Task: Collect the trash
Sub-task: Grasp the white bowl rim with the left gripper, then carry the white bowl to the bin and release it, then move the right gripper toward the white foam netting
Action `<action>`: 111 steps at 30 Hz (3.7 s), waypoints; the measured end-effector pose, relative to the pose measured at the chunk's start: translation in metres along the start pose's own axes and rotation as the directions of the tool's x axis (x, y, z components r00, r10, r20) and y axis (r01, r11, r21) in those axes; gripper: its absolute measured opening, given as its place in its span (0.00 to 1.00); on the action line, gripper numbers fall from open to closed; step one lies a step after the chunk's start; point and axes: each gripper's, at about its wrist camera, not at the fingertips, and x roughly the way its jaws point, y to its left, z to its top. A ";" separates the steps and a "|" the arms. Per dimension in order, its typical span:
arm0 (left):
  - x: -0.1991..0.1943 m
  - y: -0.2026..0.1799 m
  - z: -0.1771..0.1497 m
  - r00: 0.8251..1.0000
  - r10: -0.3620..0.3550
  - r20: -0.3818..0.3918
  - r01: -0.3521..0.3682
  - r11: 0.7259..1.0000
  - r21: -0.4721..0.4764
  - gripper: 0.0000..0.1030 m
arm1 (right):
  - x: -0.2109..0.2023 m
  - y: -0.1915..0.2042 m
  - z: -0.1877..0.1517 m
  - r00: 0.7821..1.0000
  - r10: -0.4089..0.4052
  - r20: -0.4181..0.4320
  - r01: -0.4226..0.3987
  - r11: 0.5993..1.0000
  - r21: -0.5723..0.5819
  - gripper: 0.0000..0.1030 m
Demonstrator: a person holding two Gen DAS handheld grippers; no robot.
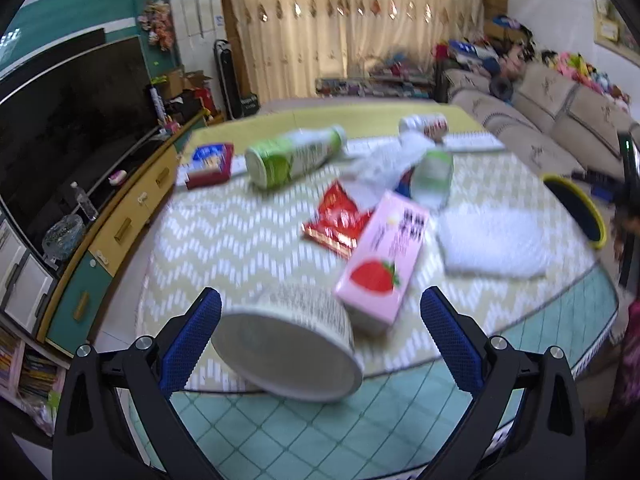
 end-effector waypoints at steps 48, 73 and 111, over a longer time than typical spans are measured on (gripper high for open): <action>0.008 -0.123 0.069 0.937 -0.345 0.056 0.331 0.928 0.173 0.05 | -0.032 -0.042 -0.007 0.998 -0.021 0.058 0.018 0.998 0.052 0.77; 0.150 -0.500 0.164 0.746 -0.569 -0.347 0.666 0.622 0.411 0.06 | -0.066 -0.178 -0.029 0.977 -0.201 0.071 0.176 0.949 0.260 0.78; -0.018 -0.077 0.102 0.952 -0.235 0.196 0.248 0.968 -0.043 0.95 | -0.031 0.038 -0.053 0.990 0.129 -0.065 -0.136 0.984 -0.115 0.81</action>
